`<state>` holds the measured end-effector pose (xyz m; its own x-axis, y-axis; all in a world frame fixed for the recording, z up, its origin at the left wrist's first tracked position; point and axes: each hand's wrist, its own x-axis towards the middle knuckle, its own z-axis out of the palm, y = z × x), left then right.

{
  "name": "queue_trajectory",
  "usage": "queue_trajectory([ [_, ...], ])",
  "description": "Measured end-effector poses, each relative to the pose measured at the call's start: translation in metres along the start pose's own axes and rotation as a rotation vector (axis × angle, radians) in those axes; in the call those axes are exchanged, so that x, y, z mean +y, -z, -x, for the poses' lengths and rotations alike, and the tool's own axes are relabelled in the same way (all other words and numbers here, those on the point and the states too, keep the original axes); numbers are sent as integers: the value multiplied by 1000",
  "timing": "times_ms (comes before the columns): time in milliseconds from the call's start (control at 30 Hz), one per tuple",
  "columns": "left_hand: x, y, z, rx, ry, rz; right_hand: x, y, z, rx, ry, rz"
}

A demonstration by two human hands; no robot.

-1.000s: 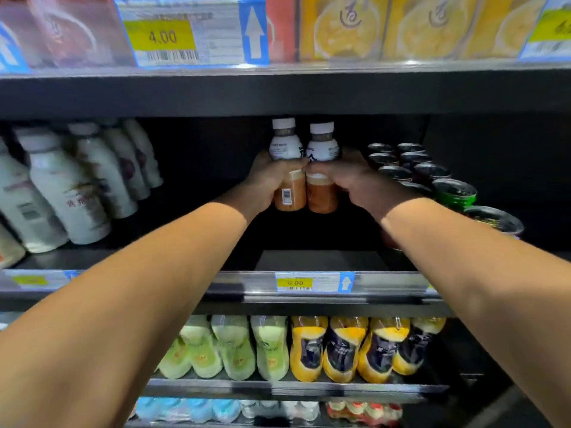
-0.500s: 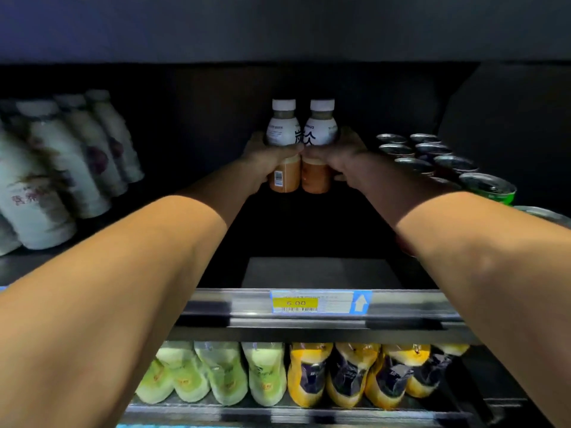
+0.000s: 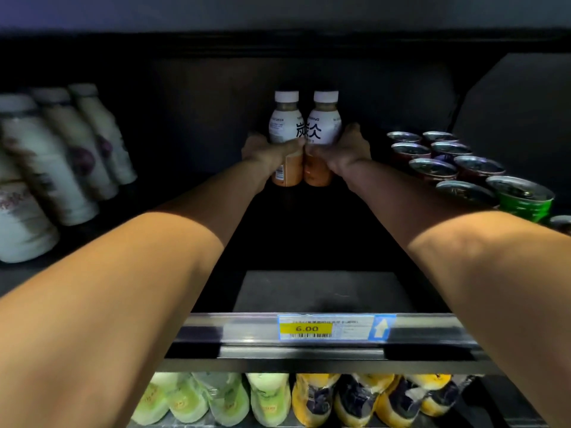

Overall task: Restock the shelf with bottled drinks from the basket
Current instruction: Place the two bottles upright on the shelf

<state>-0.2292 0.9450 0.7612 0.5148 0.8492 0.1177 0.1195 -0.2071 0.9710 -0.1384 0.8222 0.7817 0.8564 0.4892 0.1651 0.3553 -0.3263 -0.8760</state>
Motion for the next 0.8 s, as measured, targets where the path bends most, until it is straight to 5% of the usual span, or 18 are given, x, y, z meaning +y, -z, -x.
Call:
queue_trajectory([
  [333, 13, 1, 13, -16, 50, -21, 1, -4, -2, 1, -6, -16],
  [600, 30, 21, 43, -108, 30, -286, -20, 10, 24, 27, 98, 246],
  [800, 56, 60, 140, -325, -322, -647, -42, 67, 113, 49, 368, 545],
])
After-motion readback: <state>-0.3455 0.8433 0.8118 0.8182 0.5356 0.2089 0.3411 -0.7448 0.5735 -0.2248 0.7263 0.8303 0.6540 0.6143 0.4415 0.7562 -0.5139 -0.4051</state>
